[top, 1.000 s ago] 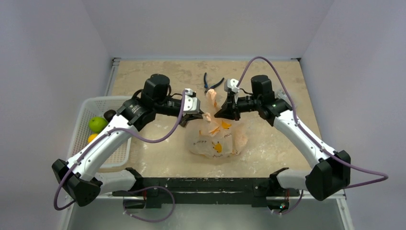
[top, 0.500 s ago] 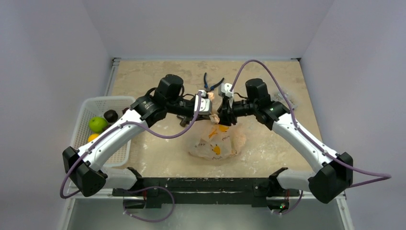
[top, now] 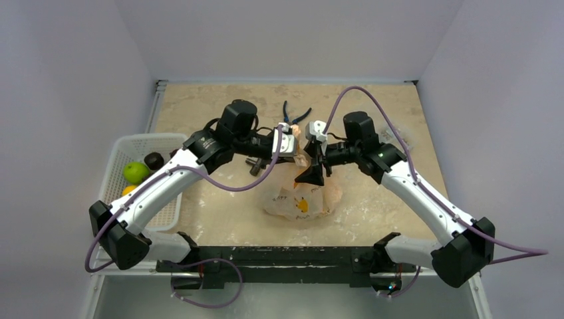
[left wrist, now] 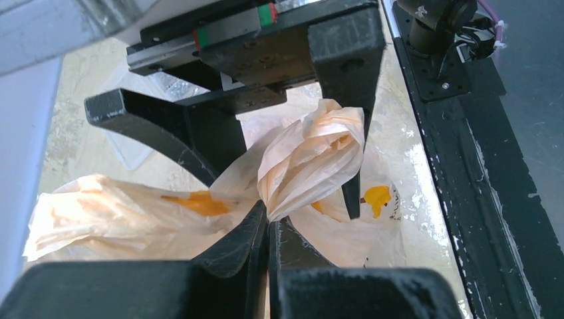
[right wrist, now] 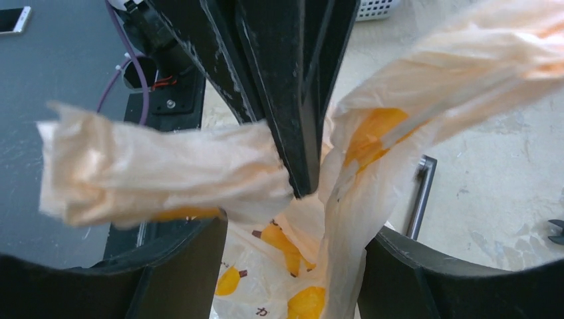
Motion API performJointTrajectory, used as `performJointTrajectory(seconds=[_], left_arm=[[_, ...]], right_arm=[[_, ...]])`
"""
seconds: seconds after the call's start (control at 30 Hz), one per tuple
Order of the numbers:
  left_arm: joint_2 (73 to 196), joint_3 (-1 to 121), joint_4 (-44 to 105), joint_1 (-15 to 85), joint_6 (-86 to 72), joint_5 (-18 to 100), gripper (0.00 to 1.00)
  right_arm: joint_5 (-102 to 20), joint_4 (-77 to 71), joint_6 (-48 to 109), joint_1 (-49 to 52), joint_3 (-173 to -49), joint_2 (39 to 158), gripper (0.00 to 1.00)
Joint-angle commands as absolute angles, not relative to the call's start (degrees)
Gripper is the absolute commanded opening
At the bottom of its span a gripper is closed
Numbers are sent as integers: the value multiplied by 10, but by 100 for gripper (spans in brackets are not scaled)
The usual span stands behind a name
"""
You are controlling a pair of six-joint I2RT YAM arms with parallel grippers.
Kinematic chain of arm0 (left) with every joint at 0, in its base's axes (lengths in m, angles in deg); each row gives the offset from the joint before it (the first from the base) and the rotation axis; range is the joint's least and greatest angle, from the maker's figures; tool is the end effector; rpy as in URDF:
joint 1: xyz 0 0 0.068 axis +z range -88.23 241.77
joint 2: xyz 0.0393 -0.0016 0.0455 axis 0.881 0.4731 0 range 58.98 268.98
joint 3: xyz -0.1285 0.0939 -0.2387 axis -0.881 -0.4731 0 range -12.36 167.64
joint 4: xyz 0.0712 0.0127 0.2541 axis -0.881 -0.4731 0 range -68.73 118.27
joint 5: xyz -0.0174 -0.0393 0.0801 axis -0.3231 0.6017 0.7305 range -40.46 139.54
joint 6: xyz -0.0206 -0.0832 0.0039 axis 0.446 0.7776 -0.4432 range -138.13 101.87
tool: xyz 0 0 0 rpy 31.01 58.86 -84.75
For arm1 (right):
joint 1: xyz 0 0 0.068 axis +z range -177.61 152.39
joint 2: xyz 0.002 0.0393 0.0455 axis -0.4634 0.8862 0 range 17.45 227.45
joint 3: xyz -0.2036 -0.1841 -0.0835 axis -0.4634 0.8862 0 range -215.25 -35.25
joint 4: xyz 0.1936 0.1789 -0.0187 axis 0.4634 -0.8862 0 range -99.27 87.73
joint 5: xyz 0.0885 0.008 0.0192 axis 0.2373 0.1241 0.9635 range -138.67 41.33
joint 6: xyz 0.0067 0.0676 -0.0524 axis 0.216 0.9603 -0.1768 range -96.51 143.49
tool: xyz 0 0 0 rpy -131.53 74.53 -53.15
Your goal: Place the fake fruits into the plastic bag and tie a complex knot
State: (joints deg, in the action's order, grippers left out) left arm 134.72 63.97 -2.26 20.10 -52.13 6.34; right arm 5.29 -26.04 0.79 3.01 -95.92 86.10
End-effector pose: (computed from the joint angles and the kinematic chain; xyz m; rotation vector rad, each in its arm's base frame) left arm 0.1975 -0.2452 0.3815 1.5854 1.2967 -0.8657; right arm 0.2040 0.1918 0.3355 -1.3795 1.5056 1.0733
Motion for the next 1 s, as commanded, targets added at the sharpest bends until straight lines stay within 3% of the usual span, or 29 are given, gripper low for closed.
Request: performJointTrajectory(seconds=[0.0,0.13,0.23,0.33,0.43,0.6,0.77,0.97], left_arm=[[1368,676,-2,190,-518,72,0],[1370,680,13,183,-495,77,0],[1365,679,11,175,-494,71,0],[1353,682,-12,176,-497,59,12],[1335,698,-57,196,-492,16,30],[1296,734,-125,267,-485,-35,55],[1318,778,-178,309,-478,-9,63],[1439,890,-178,321,-367,-70,75]], right_arm=[[71,-203,49,43,-955,856,64],[64,-191,57,48,-947,851,61],[65,-192,57,49,-942,852,42],[64,-204,44,48,-940,850,19],[64,-224,21,49,-939,846,8],[68,-232,7,49,-936,837,2],[89,-237,-22,49,-940,835,0],[109,-292,-130,49,-962,845,0]])
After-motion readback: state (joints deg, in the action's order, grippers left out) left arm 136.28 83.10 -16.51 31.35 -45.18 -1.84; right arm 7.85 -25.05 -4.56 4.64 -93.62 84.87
